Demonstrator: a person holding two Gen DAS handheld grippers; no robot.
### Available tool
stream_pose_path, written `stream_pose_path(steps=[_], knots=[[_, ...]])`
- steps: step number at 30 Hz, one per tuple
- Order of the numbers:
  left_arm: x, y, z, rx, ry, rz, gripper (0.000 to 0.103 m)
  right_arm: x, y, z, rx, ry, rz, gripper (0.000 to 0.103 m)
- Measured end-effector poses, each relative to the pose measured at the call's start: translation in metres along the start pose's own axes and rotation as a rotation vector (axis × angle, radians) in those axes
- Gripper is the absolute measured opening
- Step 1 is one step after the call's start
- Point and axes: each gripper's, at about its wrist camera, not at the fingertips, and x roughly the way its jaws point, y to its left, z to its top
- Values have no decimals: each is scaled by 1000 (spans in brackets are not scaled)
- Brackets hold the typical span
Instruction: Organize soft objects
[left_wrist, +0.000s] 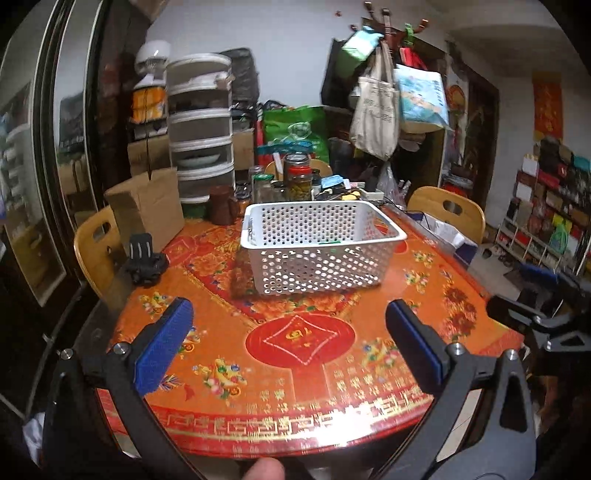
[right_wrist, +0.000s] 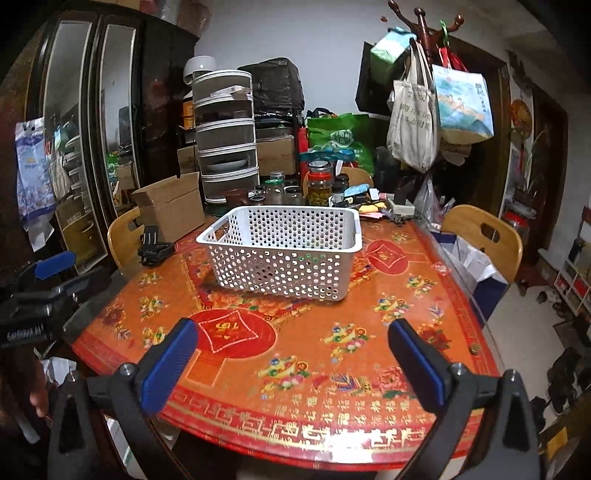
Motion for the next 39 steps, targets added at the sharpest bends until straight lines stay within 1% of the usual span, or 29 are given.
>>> stream_pose_path(steps=[2, 3, 5, 7, 9, 13, 16, 23, 39], knots=[[-8, -11, -1, 9, -1, -20, 103, -7, 3, -3, 0, -7, -17, 102], [-9, -15, -2, 0, 5, -48, 103, -8, 2, -3, -1, -8, -18, 102], [-9, -19, -4, -17, 24, -78, 103, -8, -1, -4, 12, -13, -23, 102], [-7, -24, -6, -15, 34, -68, 103, -6, -6, -3, 26, -12, -25, 102], [-4, -27, -8, -11, 33, -36, 103, -3, -9, -2, 40, -10, -22, 102], [5, -23, -5, -23, 39, -37, 103, 3, -9, -2, 40, 1, -12, 102], [13, -19, -2, -21, 41, -21, 103, 6, -5, -2, 24, 7, -11, 102], [20, -14, -1, -27, 49, -15, 103, 11, -2, -5, 13, 25, -10, 102], [20, -13, -2, -29, 49, -18, 103, 9, 0, -6, 5, 27, -7, 102]])
